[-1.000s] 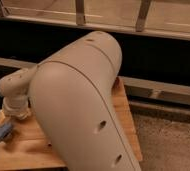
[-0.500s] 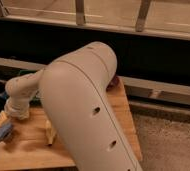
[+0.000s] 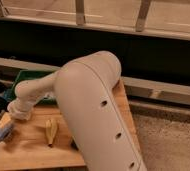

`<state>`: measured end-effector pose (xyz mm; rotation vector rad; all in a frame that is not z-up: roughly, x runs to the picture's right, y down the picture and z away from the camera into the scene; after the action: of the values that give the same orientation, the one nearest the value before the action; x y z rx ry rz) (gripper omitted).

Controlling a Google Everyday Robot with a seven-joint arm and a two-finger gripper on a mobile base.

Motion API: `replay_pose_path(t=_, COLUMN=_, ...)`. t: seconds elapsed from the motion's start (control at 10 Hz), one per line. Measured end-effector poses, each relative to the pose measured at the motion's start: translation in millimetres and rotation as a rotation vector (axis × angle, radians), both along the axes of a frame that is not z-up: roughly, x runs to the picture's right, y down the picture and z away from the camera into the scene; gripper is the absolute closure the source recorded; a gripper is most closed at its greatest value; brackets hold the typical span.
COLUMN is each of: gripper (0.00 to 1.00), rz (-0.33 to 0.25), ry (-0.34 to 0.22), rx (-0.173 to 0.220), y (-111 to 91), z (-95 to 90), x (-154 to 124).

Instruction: Place sponge in red bowl

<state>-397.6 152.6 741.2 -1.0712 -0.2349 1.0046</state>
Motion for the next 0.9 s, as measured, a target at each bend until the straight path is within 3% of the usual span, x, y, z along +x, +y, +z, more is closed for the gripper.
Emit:
replay_pose_path(t=0.4, gripper=0.20, rz=-0.003, ry=-0.021, rx=-0.004, y=-3, z=11.6, x=-7)
replay_pose_path(t=0.9, gripper=0.20, rz=-0.054, ry=-0.072, rx=-0.073, y=21, z=27.6, x=-33)
